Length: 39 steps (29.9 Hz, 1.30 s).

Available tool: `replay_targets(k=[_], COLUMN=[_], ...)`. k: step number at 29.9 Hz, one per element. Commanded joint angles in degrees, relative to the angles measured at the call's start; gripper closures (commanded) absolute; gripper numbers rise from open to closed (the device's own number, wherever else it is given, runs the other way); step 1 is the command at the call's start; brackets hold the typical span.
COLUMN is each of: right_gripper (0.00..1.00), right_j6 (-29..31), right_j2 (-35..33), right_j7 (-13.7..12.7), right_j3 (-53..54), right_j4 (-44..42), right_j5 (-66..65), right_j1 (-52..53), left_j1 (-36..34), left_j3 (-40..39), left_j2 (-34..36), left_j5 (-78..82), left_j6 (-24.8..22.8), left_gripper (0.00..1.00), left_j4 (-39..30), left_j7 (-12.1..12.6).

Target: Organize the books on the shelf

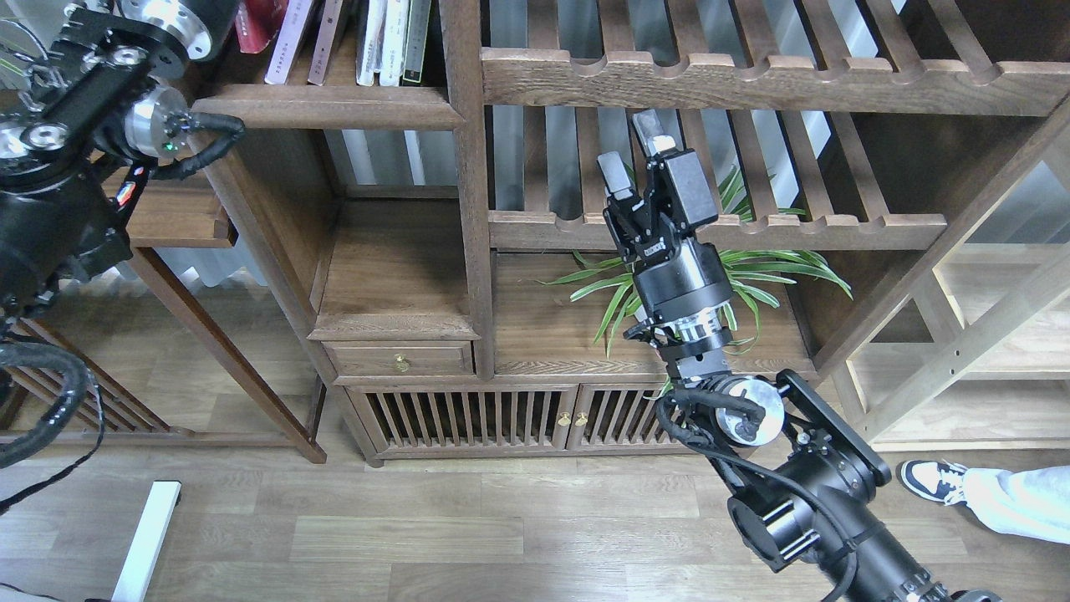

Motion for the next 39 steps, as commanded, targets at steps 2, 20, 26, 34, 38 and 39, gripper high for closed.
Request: replay_targets(k=[2, 20, 26, 34, 38, 39], right_gripper=[0.06, 0.06, 0.06, 0.06, 0.06, 0.06], right_j6=[0.00, 0.00, 0.00, 0.00, 0.00, 0.00], right_j2=[0.00, 0.00, 0.00, 0.00, 0.00, 0.00], right_j7=[0.00, -0.09, -0.09, -0.09, -0.09, -0.09], right_j3=[-0.01, 0.96, 1.05, 1.05, 1.05, 1.05], right_j4=[0.00, 0.00, 0.00, 0.00, 0.09, 0.09], right_j5=[0.03, 0.03, 0.03, 0.03, 0.03, 0.03], right_j1=[0.01, 0.01, 0.01, 0.45, 0.45, 0.45], left_j1=[-0.25, -0.43, -1.30, -4.47, -5.61, -5.88], left_j3=[0.03, 0.03, -0.76, -0.85, -0.94, -0.94], left_j2=[-0.06, -0.49, -0.93, -1.20, -1.20, -1.20], left_j5=[-0.30, -0.30, -0.38, -2.93, -3.28, -3.46], left_j6=[0.12, 0.39, 0.65, 1.97, 1.97, 1.97], left_gripper=[0.79, 0.67, 0.66, 0.66, 0.66, 0.66], left_j4=[0.16, 0.07, 0.07, 0.33, 0.33, 0.33], left_j7=[-0.07, -0.07, -0.87, -1.48, -1.74, -1.83])
